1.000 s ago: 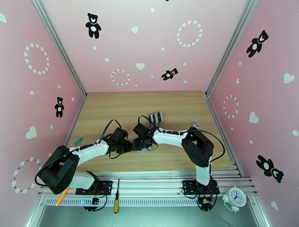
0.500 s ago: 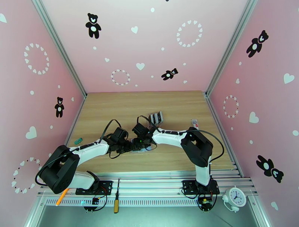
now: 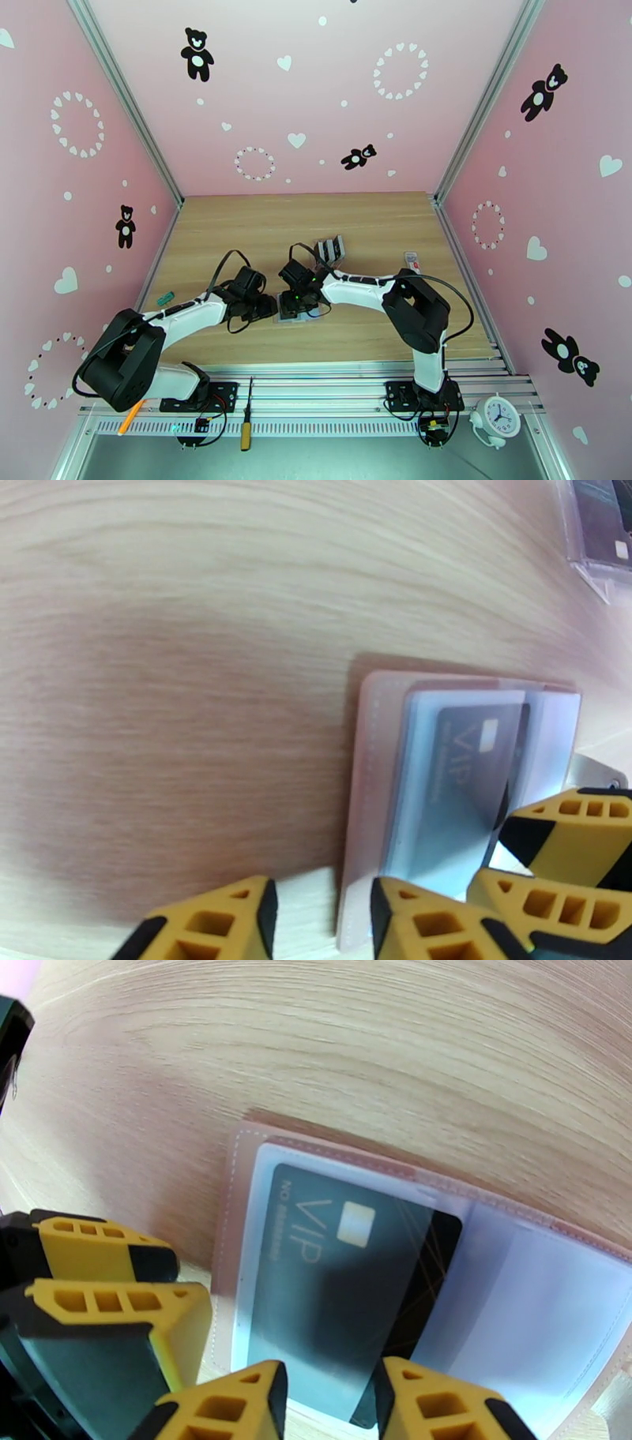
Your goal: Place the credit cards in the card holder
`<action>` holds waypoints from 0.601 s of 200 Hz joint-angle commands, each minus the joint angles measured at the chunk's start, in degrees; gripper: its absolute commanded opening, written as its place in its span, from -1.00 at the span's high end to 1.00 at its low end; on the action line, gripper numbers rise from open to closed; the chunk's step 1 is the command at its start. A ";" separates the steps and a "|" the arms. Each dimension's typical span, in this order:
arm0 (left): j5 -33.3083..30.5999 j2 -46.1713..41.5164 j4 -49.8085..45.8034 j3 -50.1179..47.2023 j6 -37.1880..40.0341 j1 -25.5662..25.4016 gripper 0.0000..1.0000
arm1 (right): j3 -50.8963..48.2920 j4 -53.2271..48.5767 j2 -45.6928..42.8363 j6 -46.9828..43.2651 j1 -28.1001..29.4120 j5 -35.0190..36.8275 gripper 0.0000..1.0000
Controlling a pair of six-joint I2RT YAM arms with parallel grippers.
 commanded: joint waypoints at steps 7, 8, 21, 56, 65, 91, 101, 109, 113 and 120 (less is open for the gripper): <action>-1.16 -0.70 -1.48 0.52 1.63 0.84 0.22 | 2.36 -0.98 2.00 -0.58 -0.15 0.63 0.29; -1.17 -0.63 -1.48 0.53 1.64 0.84 0.22 | 2.37 -0.97 2.03 -0.58 -0.14 0.63 0.29; -1.14 -0.49 -1.35 0.53 1.74 1.10 0.24 | 2.72 -0.98 2.40 -0.58 -0.17 0.46 0.29; -0.79 0.36 -0.65 0.44 2.09 1.78 0.27 | 3.55 -1.45 3.15 -0.65 -0.14 0.41 0.29; -0.59 0.61 -0.52 0.46 2.18 1.89 0.28 | 3.62 -1.67 3.05 -0.73 -0.20 0.50 0.29; -0.28 0.68 -0.29 0.34 2.18 1.95 0.32 | 2.81 -1.91 1.26 -0.88 -0.39 1.63 0.29; -0.20 0.72 -0.21 0.30 2.18 1.90 0.34 | 2.59 -2.30 0.44 -1.02 -0.47 2.01 0.29; 0.03 0.80 -0.14 0.45 2.18 1.95 0.36 | 2.37 -2.48 -0.10 -1.15 -0.49 2.36 0.29; 0.13 0.77 -0.06 0.43 2.18 1.91 0.37 | 2.29 -2.57 -0.29 -1.26 -0.60 2.45 0.29; 0.38 0.86 0.07 0.50 2.13 1.90 0.38 | 2.21 -2.90 -0.45 -1.35 -0.78 2.63 0.29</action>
